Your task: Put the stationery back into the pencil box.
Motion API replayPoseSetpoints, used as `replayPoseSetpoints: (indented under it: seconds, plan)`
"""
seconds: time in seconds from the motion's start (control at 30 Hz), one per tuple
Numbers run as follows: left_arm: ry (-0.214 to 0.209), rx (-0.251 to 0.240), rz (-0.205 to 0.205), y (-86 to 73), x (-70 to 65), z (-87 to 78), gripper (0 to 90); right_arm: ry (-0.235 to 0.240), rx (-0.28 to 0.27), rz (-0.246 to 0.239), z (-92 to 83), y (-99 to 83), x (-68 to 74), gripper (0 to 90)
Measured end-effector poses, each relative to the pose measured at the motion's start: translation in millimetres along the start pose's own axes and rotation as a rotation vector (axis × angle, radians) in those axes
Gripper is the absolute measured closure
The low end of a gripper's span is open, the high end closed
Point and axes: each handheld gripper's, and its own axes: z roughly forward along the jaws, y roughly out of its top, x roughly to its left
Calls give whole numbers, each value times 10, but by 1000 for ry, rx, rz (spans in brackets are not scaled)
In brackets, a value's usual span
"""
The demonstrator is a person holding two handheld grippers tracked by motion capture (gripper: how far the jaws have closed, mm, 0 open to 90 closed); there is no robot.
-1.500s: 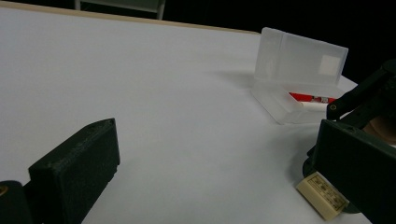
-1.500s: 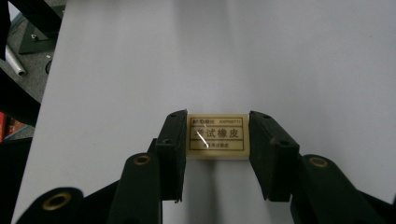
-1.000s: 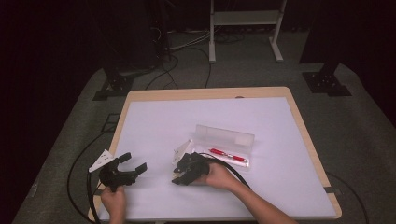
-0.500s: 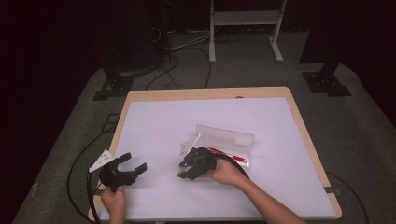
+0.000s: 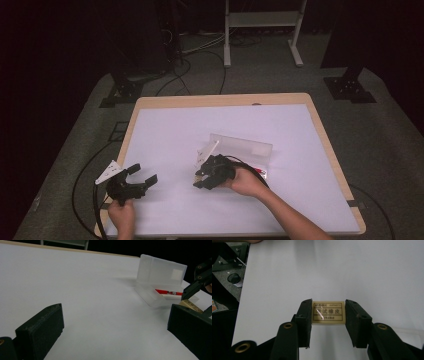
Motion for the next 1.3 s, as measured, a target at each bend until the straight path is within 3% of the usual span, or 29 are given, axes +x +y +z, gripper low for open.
replayPoseSetpoints:
  seconds: [1.3]
  plan:
    - [-5, 1, 1, -1, -3, 0, 1, -70, -12, 48, -214, -105, -298, 579]
